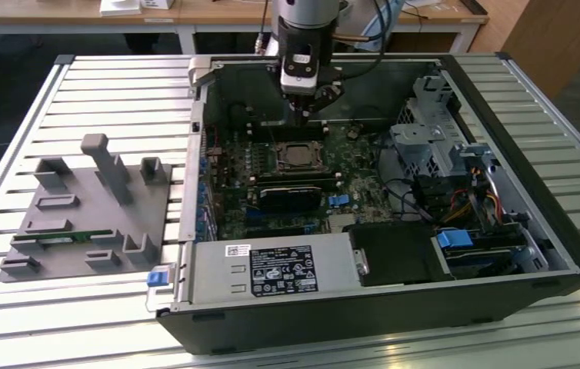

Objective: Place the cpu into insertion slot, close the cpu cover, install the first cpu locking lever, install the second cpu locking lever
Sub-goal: 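Install the first cpu locking lever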

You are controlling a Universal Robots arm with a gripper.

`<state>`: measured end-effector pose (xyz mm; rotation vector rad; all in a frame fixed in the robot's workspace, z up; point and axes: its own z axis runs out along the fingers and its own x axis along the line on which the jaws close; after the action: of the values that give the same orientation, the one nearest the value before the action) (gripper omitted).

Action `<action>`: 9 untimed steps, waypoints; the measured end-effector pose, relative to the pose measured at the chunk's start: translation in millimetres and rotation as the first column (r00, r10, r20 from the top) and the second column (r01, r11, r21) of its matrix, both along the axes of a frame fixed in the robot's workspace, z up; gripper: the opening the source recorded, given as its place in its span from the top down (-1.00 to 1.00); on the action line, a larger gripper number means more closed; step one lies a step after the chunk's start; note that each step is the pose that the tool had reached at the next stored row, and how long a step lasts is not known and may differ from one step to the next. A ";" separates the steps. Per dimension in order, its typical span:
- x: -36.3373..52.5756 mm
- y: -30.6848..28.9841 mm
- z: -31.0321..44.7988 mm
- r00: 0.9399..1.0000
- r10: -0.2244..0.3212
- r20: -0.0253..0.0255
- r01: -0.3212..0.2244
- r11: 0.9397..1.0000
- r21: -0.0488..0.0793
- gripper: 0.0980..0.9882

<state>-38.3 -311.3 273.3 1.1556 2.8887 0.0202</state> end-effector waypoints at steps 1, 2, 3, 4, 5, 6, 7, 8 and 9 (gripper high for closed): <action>0.0 0.0 0.0 1.000 0.007 0.000 -0.007 1.000 0.000 0.96; 0.0 0.0 0.0 1.000 0.014 0.000 -0.014 1.000 0.000 0.96; 0.0 0.0 0.0 1.000 0.021 0.000 -0.021 1.000 0.000 0.96; 0.0 0.0 0.0 1.000 0.030 0.000 -0.030 1.000 0.000 0.96; 0.0 0.0 0.0 0.999 0.039 0.000 -0.039 0.999 0.000 0.96; 0.0 0.0 0.0 0.999 0.051 0.000 -0.051 0.999 0.000 0.96; 0.0 0.0 0.0 0.998 0.065 0.000 -0.065 0.998 0.000 0.96; 0.0 0.0 -0.1 0.997 0.081 0.000 -0.081 0.997 0.000 0.96; 0.0 0.0 -0.1 0.995 0.099 0.000 -0.099 0.995 0.000 0.96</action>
<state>-38.3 -311.3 273.2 1.0115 2.9430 0.0226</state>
